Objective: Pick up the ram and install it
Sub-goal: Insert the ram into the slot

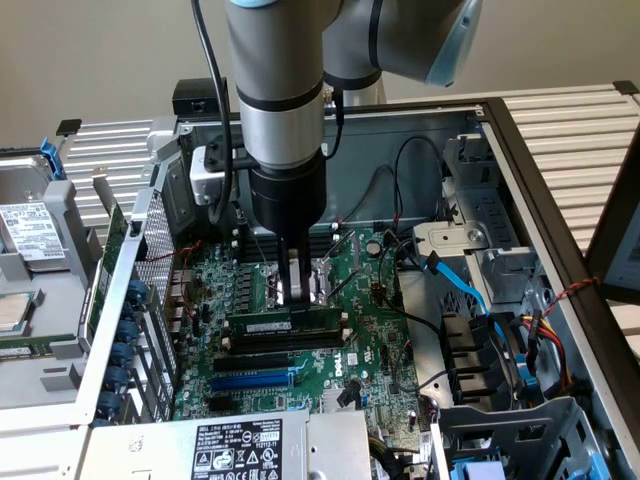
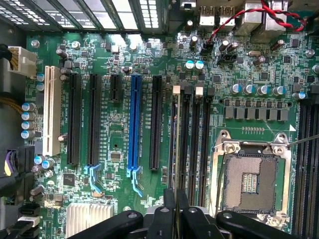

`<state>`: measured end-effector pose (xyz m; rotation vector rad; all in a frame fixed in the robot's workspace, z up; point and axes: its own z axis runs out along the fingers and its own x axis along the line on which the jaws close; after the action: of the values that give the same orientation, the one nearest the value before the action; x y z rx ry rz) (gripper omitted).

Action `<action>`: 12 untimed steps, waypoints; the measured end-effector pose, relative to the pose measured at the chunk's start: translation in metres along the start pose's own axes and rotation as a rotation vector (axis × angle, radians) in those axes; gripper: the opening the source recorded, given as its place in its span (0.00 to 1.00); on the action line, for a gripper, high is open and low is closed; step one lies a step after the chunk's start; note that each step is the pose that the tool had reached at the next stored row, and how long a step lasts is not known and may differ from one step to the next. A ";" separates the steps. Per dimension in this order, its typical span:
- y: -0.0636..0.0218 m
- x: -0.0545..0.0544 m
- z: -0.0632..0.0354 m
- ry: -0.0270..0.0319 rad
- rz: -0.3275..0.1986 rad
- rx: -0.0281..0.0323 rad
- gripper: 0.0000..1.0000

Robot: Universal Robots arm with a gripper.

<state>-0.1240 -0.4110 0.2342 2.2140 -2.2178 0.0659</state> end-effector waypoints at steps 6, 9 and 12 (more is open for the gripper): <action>0.0001 0.000 0.0009 0.0001 0.000 0.0000 0.13; 0.0000 0.000 0.0014 0.0002 0.000 -0.0001 0.13; -0.0005 0.000 0.0017 0.0001 0.000 0.0000 0.13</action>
<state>-0.1234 -0.4111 0.2326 2.2141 -2.2177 0.0659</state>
